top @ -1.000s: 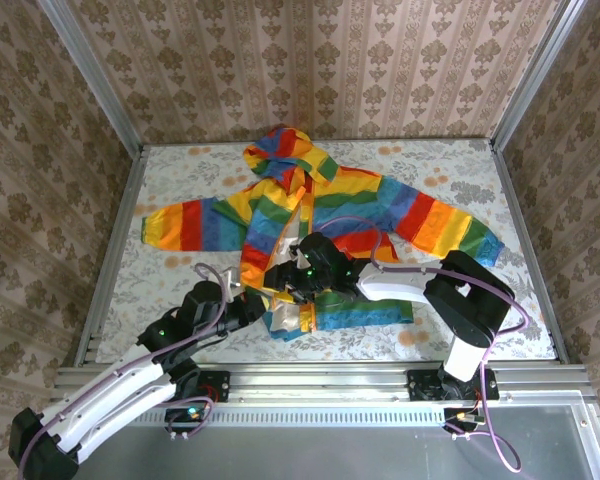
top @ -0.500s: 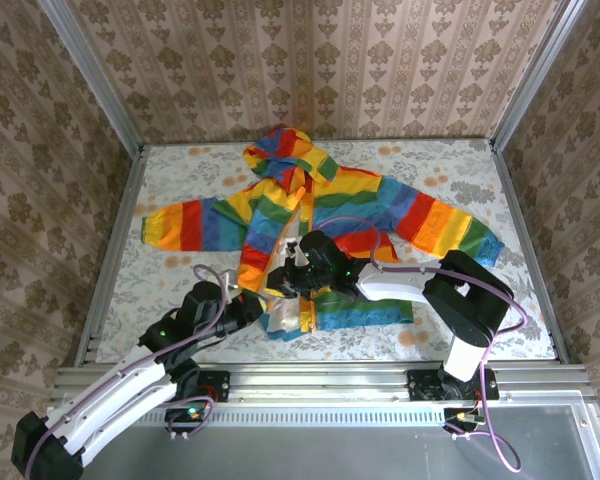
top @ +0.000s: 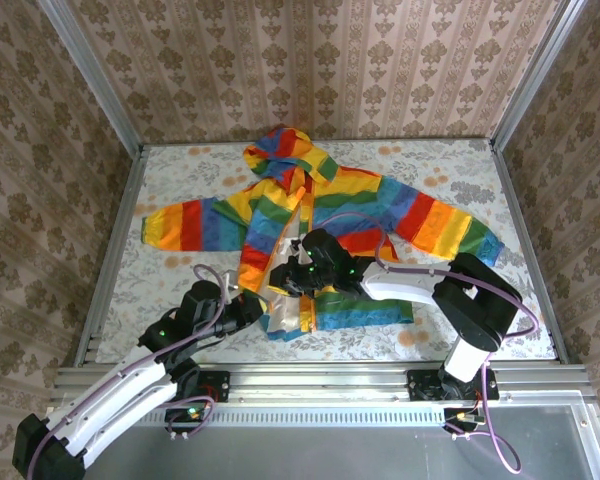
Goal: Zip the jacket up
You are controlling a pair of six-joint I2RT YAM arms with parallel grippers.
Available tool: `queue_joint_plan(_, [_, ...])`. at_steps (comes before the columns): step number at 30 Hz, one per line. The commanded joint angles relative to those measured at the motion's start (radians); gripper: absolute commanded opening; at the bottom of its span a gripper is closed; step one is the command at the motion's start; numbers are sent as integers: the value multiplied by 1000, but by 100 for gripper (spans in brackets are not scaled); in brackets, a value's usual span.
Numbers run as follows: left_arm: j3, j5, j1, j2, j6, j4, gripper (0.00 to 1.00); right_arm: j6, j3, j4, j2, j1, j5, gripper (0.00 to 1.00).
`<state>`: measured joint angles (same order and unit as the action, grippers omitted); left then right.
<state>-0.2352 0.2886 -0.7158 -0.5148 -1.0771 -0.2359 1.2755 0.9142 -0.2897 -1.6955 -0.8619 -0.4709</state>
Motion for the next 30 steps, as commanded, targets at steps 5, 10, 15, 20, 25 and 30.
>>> queue_joint_plan(5, [-16, 42, 20, 14, 19, 71, 0, -13, -10, 47, 16, -5, 8, 30])
queue_joint_plan(10, [-19, 50, 23, 15, 17, 84, 0, -5, -11, 50, 3, -12, 0, 38])
queue_joint_plan(15, [-18, 50, 24, 16, 16, 99, 0, 18, -14, 27, -18, -22, -17, 42])
queue_joint_plan(20, [-15, 52, 26, 16, 14, 112, 0, 49, -12, -17, -39, -32, -34, 45])
queue_joint_plan(25, [-12, 54, 29, 16, 13, 114, 0, 69, -14, -48, -50, -34, -47, 44])
queue_joint_plan(30, [-4, 52, 33, 16, 8, 95, 0, 100, -24, -122, -52, -34, -43, 9])
